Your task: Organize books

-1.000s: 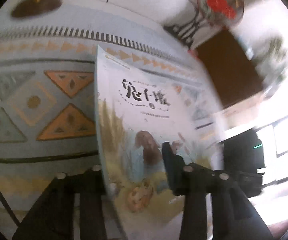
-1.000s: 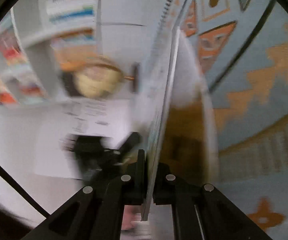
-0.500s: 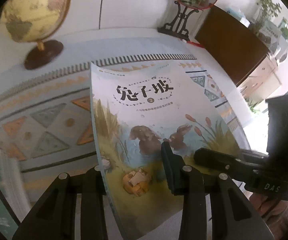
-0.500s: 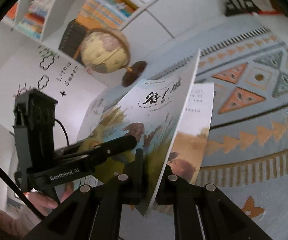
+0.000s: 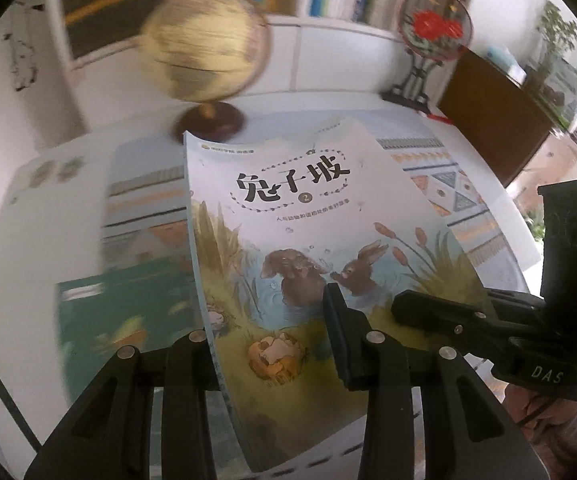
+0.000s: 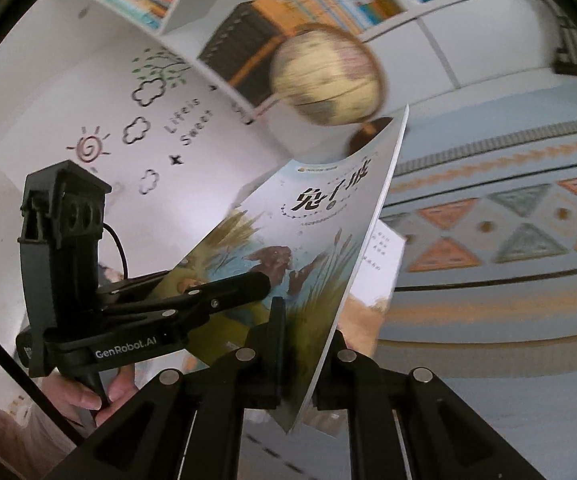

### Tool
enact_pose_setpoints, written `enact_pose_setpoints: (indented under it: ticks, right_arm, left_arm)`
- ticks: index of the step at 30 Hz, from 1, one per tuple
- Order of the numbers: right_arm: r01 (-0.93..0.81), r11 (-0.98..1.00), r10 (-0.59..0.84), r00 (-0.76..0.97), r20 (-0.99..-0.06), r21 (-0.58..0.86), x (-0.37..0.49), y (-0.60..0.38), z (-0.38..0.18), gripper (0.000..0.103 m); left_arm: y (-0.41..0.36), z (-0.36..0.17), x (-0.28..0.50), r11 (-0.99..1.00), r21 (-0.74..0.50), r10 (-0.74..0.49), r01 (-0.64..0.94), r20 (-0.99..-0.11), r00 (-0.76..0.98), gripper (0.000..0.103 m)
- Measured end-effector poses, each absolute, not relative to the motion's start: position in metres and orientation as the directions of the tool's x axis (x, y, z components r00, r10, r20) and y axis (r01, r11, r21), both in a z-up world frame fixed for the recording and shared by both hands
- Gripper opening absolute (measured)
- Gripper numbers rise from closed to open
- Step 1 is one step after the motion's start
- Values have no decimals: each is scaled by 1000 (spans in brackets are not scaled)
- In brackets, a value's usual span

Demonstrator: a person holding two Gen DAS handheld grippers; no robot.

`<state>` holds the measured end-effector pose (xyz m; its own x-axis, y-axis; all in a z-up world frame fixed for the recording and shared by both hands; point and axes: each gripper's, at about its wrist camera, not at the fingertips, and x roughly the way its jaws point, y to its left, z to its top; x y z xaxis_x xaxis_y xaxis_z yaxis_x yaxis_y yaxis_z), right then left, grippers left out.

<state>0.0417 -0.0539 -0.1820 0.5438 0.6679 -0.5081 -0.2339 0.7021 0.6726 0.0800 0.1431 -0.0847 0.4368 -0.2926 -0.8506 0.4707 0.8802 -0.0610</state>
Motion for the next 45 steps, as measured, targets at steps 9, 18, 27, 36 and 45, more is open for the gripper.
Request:
enact_pose_setpoints:
  ticks: [9,18,27,36,45]
  right_arm:
    - [-284,656,733,461,-500,700,53,42,-190,9]
    - [-277,644,757,361,-544,713,56,94,-220,10]
    - [-230,677,731,324,-600,699,63,113,-245,10]
    - [-168,711,692,344,-635,683,54,114,-255,10]
    - [-127,710,680,378,-628,693,53,122,-258,10]
  left_arm:
    - [244,-90,79,947,-90,-231,307,-857,460,34]
    - [303,-124,74,973,-119,-193,197,-891,412,34]
    - [329,-153,65,977,-154,-198,145,-907,372,40]
    - [325,-166,66,989,-37,-89,145,-925,369,40]
    - [321,-171,75,989,0,-57,149,-924,379,40]
